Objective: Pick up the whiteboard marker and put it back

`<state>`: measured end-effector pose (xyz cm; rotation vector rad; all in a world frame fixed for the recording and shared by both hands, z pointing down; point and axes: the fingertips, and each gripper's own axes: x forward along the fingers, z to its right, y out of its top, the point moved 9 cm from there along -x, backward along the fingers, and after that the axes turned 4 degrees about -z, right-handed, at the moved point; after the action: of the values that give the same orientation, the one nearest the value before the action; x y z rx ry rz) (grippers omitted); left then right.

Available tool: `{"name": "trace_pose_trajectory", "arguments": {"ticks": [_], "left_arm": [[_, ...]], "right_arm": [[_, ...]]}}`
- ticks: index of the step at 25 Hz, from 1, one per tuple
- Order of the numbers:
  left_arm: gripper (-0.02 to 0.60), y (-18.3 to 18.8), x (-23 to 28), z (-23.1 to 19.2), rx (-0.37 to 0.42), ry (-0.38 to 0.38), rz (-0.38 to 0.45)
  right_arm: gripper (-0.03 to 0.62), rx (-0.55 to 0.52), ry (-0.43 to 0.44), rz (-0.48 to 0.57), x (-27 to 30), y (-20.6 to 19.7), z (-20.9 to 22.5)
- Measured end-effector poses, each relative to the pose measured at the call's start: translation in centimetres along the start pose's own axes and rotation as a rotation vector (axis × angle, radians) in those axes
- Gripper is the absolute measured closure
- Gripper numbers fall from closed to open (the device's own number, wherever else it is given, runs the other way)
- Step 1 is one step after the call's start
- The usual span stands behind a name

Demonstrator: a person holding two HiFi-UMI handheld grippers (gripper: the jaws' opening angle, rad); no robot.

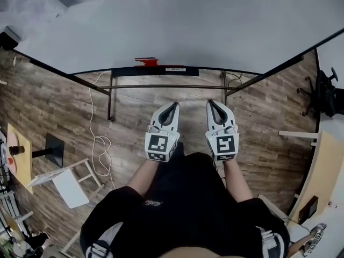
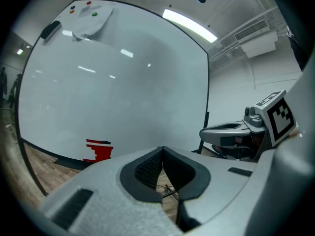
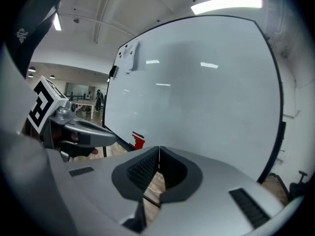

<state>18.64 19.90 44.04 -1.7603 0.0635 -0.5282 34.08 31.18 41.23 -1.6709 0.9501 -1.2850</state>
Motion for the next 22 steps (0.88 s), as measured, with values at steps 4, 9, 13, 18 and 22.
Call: {"name": "trace_pose_trajectory", "arguments": {"ticks": [4,9,13,18,22], "left_arm": [[0.574,-0.6,0.1,-3.3,-0.032,0.045,-0.026],[0.575,-1.4,0.3,-6.1,-0.104,0.133,-0.026],[0.575,-3.3,0.8,-8.1,-0.159,0.208,-0.036],[0.574,-4.9,1.9,-10.4,-0.25,0.351,-0.05],[0.575,-5.5,3.0,-11.1,-0.296,0.418,-0.059]], "right_arm": [[0.591,-0.087,0.067,-0.07,4.0,1.1,-1.2],[0.589,-0.279,0.137,-0.168,9.0,1.5,-2.0],[0.59,-0.411,0.233,-0.239,13.3,1.2,-2.7],[0.589,-0.517,0.351,-0.309,18.0,0.8,-3.3],[0.589,-0.525,0.395,-0.374,21.4,-0.2,-3.0]]}}
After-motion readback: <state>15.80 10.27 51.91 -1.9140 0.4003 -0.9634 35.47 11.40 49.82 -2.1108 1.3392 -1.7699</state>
